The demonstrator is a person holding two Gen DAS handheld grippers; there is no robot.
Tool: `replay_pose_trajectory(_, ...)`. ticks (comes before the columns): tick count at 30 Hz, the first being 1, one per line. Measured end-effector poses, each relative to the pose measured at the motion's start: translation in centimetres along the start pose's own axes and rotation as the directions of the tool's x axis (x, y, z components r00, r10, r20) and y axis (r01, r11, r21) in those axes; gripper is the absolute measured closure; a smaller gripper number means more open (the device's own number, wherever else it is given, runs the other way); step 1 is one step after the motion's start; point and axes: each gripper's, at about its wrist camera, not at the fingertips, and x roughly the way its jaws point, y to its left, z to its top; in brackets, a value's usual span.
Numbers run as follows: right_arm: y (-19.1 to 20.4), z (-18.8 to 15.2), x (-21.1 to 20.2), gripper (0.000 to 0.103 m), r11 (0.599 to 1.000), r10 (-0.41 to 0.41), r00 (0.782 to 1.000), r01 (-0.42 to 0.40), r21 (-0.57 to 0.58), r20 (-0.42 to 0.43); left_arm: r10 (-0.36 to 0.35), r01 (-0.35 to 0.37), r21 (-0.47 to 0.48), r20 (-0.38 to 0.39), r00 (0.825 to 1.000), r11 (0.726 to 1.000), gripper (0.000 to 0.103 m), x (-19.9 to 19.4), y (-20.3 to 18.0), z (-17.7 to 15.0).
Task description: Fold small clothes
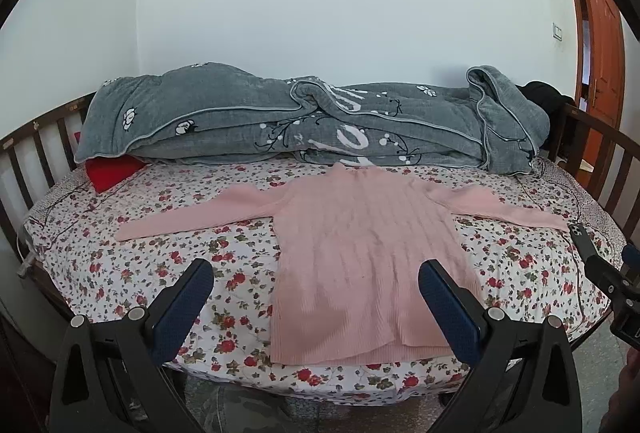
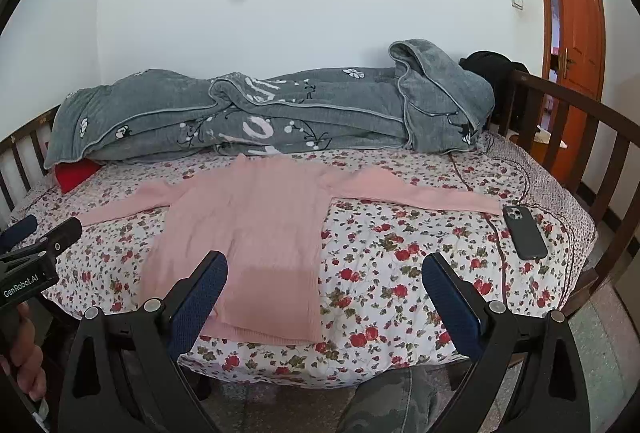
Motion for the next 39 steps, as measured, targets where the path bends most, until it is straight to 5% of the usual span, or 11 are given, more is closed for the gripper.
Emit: replay_pose_trajectory(39,-0.01,-0.02,-0.88,0.006,1.0,0.0,1.0,0.0,-0.023,0.012,0.01,-0.01,0.018,0.011,1.0,1.0,0.0,-0.21,-0.9,0.12)
